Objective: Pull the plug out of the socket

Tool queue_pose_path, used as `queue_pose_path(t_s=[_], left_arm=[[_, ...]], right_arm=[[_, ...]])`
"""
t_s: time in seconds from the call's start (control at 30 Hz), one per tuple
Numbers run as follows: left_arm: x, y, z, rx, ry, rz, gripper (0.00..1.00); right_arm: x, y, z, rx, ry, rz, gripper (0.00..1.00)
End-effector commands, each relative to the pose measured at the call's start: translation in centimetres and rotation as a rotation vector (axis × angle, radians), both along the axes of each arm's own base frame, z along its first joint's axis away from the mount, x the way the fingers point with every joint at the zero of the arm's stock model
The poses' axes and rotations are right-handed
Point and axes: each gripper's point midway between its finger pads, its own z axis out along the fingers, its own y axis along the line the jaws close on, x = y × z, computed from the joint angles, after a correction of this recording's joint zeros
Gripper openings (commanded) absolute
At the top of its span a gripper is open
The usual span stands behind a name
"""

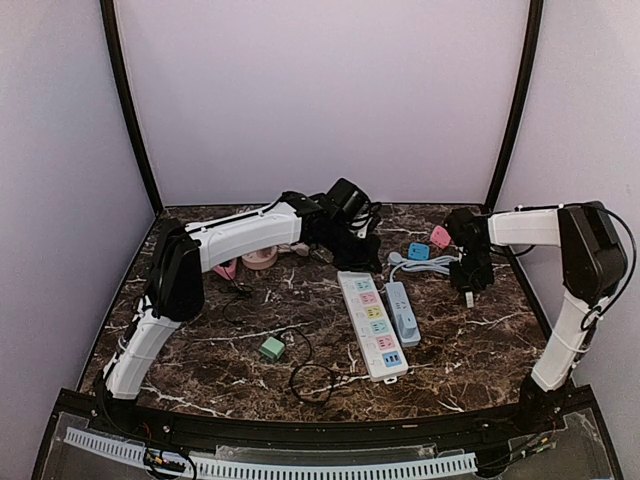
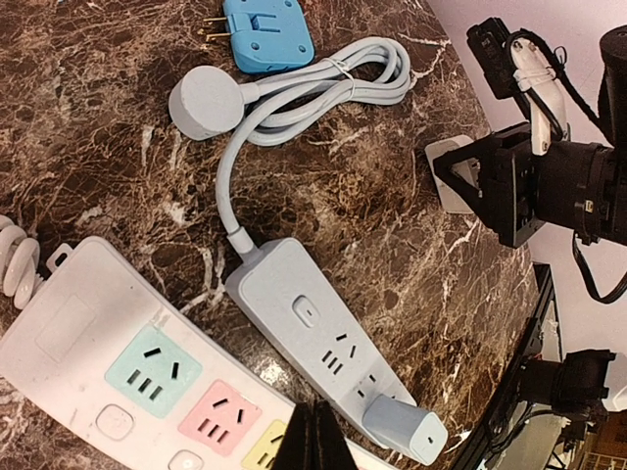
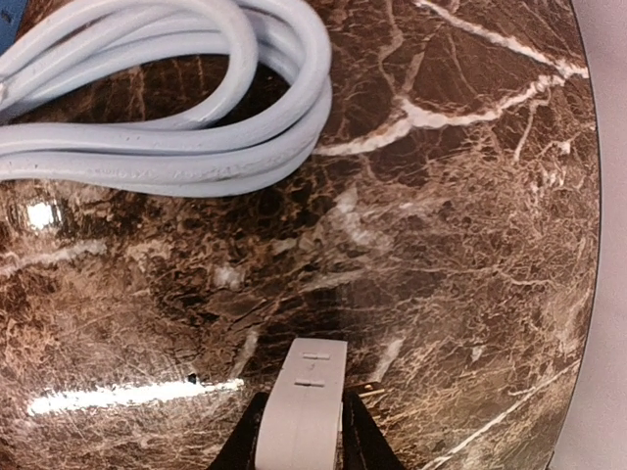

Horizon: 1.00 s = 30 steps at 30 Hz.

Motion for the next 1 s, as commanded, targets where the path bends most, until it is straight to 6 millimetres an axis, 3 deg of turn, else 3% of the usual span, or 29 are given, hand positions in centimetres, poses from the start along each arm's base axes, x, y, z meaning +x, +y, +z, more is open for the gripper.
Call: queue_pose_path(t_s=[0.0, 0.57, 0.97], left_arm=[[0.0, 0.4, 4.1, -0.049, -0.051, 0.004, 0.0], [-0.1, 0.5, 3.4, -0.044, -0.035, 0.012, 0.01], [-0.1, 0.5, 3.1, -0.042, -0.027, 0.018, 0.01]], right_arm=[[-0.2, 0.9, -0.8, 0.004, 0.026, 0.022, 0.25], [-0.3, 3.3, -1.3, 0.099, 0.026, 0.068, 0.41], [-0.4, 4.1, -0.3, 0.124, 0.002, 0.091, 0.51]])
